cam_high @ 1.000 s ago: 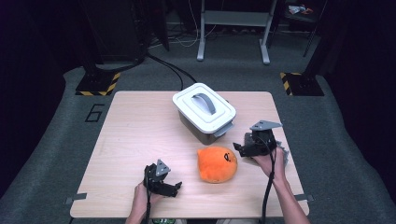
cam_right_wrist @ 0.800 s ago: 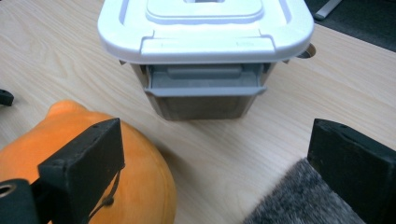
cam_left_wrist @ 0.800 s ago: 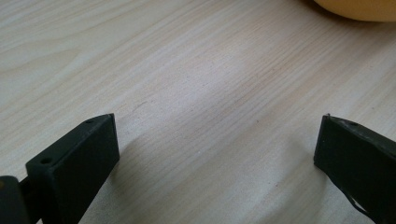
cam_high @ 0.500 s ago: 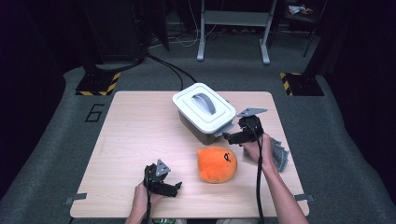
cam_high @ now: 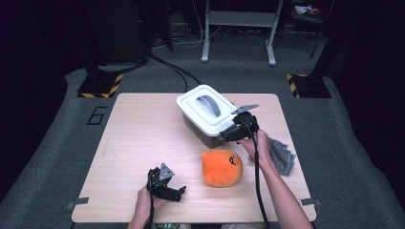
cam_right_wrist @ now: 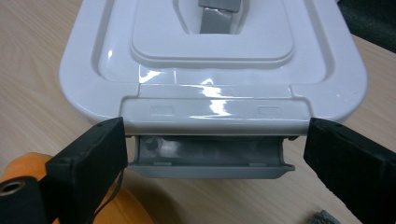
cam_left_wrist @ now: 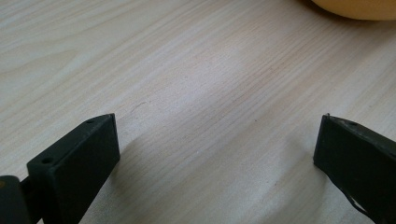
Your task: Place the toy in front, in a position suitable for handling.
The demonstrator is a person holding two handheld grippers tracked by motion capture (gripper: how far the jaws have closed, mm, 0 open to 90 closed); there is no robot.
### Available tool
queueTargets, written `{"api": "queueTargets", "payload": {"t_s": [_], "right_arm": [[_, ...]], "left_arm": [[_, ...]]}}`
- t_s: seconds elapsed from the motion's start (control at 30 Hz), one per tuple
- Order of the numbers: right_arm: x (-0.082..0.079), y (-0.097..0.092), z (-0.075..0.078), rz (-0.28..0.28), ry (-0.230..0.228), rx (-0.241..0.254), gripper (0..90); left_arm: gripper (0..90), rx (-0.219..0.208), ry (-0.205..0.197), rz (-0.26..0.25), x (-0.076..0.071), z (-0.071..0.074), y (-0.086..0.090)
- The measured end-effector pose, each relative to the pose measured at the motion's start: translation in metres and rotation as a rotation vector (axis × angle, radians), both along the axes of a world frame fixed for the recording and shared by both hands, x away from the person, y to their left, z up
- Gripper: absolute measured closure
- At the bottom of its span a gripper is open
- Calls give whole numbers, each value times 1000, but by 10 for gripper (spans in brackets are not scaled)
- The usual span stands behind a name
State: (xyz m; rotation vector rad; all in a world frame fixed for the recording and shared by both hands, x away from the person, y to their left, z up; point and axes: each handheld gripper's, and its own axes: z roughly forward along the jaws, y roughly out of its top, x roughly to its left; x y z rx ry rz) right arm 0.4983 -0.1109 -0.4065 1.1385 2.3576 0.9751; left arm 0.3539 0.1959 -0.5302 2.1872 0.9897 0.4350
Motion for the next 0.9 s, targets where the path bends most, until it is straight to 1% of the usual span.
{"api": "queueTargets", "payload": {"t_s": [0.03, 0.1, 0.13, 0.17, 0.27, 0.5, 0.53, 0.63, 0.73, 0.77, 0.8, 0.9], "right_arm": [[1, 1, -1, 12, -10, 3, 50], [1, 2, -1, 3, -9, 12, 52], [1, 2, -1, 3, -9, 12, 52], [3, 2, -1, 12, -21, 7, 52], [3, 3, -1, 14, -24, 2, 53], [8, 7, -2, 9, -18, 8, 55], [8, 7, -1, 16, -15, -3, 55], [11, 12, -2, 13, -28, 0, 58], [11, 15, -2, 15, -27, -6, 61], [11, 16, -2, 3, -17, 1, 61], [13, 16, -2, 10, -19, -3, 61], [16, 19, -1, 2, -15, 1, 61]], "left_arm": [[0, -5, -5, 6, 0, -1, -1], [0, -5, -8, 9, 0, -1, -1], [0, -5, -8, 9, 0, -1, -1], [0, -5, -8, 8, 0, -1, -1], [0, -5, -8, 8, 0, -1, -1], [0, -6, -8, 7, 0, -1, -1], [0, -5, -8, 6, 0, -1, 0], [0, -6, -8, 5, 0, -1, 0], [0, -5, -8, 5, 0, -1, 0], [0, -5, -8, 4, 0, -1, 0], [0, -5, -8, 4, 0, -1, 0], [0, -6, -8, 4, 0, -1, 0]]}}
